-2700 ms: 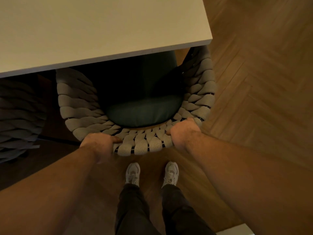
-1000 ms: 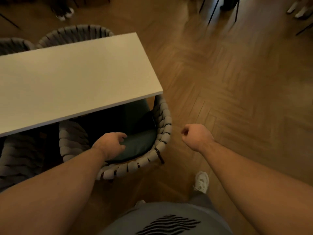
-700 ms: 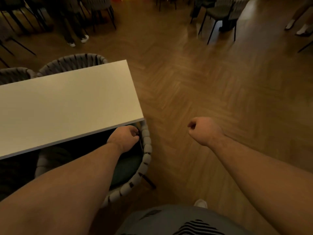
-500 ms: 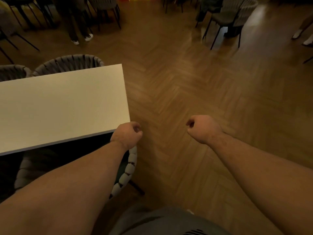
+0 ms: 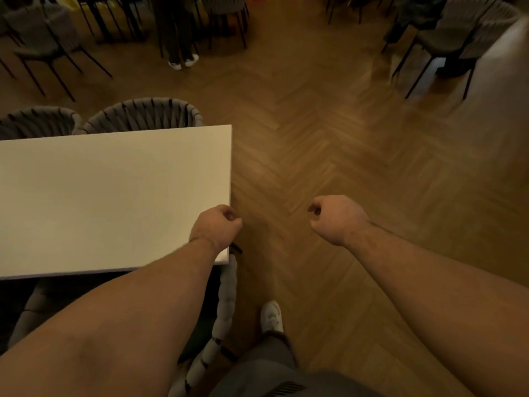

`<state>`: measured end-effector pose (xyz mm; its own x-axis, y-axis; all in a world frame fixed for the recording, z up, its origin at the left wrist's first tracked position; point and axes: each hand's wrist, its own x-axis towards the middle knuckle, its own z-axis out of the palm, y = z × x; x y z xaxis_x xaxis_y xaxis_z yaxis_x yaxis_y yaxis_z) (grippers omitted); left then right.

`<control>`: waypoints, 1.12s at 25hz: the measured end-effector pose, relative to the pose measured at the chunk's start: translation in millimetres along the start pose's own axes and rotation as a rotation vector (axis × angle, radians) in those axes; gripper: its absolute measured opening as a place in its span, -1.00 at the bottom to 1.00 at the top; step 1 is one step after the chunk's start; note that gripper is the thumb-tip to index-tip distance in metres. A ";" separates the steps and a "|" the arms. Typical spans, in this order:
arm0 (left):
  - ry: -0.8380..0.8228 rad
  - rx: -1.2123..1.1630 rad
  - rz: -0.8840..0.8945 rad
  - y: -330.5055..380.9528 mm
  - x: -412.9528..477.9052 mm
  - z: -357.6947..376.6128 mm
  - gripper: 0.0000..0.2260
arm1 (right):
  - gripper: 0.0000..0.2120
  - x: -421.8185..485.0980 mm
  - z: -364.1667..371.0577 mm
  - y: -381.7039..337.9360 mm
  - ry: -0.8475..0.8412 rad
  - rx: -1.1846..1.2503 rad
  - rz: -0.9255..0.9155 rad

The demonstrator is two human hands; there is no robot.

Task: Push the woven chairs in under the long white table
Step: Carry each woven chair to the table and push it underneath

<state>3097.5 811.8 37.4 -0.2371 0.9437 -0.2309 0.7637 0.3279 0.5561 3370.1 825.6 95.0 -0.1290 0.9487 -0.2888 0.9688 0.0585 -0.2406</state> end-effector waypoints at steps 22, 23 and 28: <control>0.032 -0.080 -0.332 111.8 411.4 -12.7 -0.61 | -0.57 537.1 -139.9 13.6 -0.215 -0.113 -0.294; 0.057 -0.096 -0.353 121.2 426.8 -13.4 -0.62 | -0.55 564.6 -151.2 10.2 -0.223 -0.139 -0.321; 0.139 -0.163 -0.469 128.9 496.5 -33.4 -0.66 | -0.54 676.7 -182.1 -39.6 -0.233 -0.202 -0.472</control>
<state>3058.2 1324.1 21.1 -0.6175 0.6871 -0.3829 0.4553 0.7092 0.5383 3283.0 1521.8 77.8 -0.5795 0.7126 -0.3954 0.8129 0.5401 -0.2180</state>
